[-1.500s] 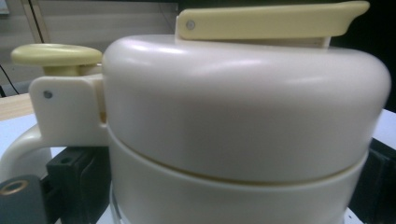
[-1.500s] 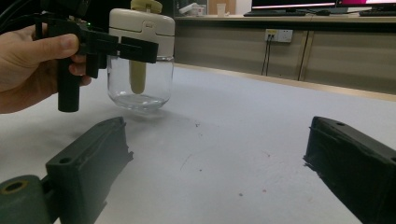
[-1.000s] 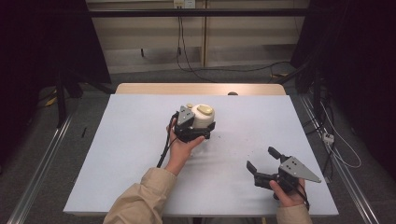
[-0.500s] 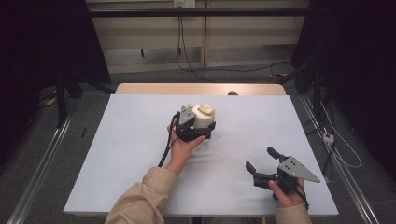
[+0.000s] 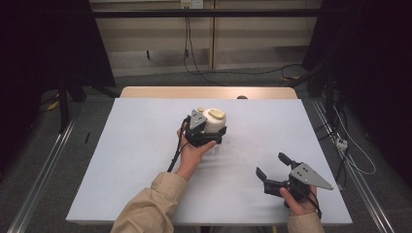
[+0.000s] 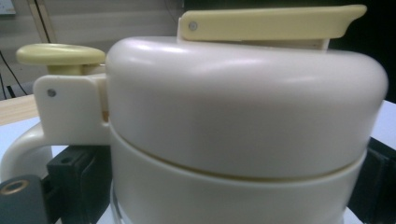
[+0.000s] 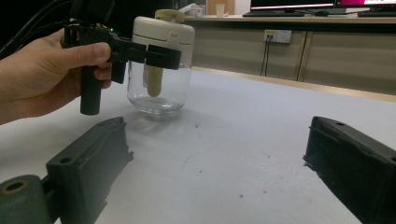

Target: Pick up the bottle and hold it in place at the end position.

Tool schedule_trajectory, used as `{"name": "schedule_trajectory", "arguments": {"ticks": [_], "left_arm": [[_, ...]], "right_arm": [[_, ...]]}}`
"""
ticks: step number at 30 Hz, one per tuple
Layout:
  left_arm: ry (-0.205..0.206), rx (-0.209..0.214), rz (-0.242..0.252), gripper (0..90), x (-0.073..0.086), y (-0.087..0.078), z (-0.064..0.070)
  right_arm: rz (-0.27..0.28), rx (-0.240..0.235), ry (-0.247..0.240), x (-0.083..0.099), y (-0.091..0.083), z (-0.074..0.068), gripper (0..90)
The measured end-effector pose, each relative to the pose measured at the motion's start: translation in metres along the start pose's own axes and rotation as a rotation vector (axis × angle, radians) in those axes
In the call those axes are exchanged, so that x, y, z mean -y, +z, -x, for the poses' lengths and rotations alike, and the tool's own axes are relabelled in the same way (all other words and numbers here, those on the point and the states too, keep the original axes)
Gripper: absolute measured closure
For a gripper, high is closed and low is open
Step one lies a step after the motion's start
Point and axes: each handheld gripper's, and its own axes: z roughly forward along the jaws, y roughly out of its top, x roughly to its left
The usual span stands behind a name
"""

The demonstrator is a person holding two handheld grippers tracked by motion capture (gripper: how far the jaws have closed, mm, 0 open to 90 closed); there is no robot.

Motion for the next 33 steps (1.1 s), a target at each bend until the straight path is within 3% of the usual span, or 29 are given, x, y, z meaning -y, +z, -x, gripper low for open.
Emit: {"name": "schedule_trajectory", "arguments": {"ticks": [16,19,33], "left_arm": [[0.003,0.000,-0.013,6.0,0.003,0.010,0.000],[-0.017,-0.004,-0.010,6.1,0.005,0.012,-0.002],[0.019,-0.007,0.000,6.3,0.009,0.016,0.000]], "right_arm": [[0.002,-0.007,-0.003,-0.001,0.000,-0.001,5.3],[0.002,-0.003,0.000,-0.001,0.000,0.000,5.3],[0.001,-0.004,-0.007,-0.002,0.001,0.001,5.3]]}}
